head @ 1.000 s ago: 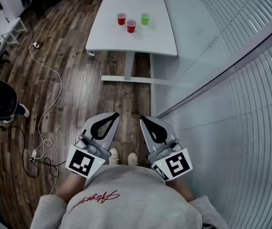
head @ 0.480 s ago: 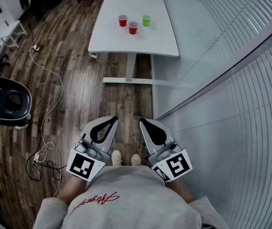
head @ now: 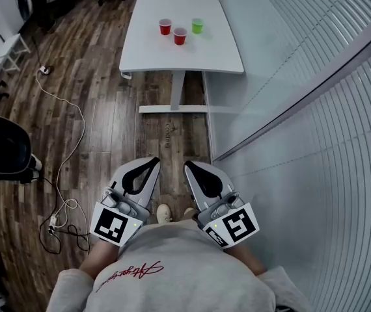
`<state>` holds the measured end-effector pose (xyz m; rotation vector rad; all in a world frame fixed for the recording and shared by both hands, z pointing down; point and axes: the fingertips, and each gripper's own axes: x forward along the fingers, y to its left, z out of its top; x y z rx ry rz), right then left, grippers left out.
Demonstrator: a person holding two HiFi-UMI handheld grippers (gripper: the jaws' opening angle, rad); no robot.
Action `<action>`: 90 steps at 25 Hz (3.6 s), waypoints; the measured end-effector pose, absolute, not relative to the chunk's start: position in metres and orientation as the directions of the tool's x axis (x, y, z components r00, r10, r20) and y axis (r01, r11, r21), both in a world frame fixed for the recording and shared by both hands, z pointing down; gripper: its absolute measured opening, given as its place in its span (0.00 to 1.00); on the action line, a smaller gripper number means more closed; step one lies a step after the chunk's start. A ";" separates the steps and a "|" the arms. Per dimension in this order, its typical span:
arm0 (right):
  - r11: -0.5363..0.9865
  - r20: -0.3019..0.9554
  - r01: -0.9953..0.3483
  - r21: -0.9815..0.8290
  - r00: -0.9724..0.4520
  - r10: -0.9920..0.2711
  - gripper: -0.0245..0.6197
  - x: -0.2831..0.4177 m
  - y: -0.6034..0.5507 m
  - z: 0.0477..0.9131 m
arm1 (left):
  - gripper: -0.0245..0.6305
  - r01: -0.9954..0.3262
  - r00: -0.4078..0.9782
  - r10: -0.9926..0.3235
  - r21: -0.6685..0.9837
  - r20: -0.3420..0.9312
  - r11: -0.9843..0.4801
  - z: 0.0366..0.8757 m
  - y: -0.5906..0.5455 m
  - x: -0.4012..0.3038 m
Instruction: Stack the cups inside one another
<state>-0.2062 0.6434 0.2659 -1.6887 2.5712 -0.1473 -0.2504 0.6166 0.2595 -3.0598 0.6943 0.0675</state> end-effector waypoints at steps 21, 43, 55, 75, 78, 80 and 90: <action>0.325 -0.004 -0.944 -0.063 -0.325 -0.946 0.04 -0.191 0.617 0.261 | 0.03 -0.430 0.901 -0.428 -0.005 -0.064 -0.903 0.256 0.585 -0.258; 0.360 -0.031 -0.930 -0.066 -0.359 -0.933 0.04 -0.087 0.473 0.245 | 0.03 -0.494 0.869 -0.491 -0.051 -0.065 -0.868 0.233 0.440 -0.175; 0.399 -0.028 -0.912 -0.096 -0.398 -0.917 0.04 -0.039 0.406 0.248 | 0.03 -0.522 0.853 -0.521 -0.034 -0.040 -0.852 0.236 0.381 -0.130; 0.384 -0.022 -0.917 -0.108 -0.384 -0.923 0.04 0.001 0.357 0.252 | 0.03 -0.513 0.858 -0.513 -0.011 -0.025 -0.858 0.253 0.335 -0.087; 0.384 -0.033 -0.918 -0.103 -0.382 -0.923 0.04 -0.001 0.357 0.247 | 0.03 -0.506 0.862 -0.505 -0.017 -0.037 -0.862 0.249 0.333 -0.085; 0.385 -0.039 -0.917 -0.100 -0.383 -0.923 0.04 -0.001 0.356 0.242 | 0.03 -0.507 0.862 -0.505 -0.022 -0.043 -0.862 0.246 0.330 -0.085; 0.400 -0.049 -0.911 -0.099 -0.397 -0.917 0.04 0.003 0.357 0.242 | 0.03 -0.474 0.880 -0.472 -0.032 -0.055 -0.880 0.245 0.331 -0.067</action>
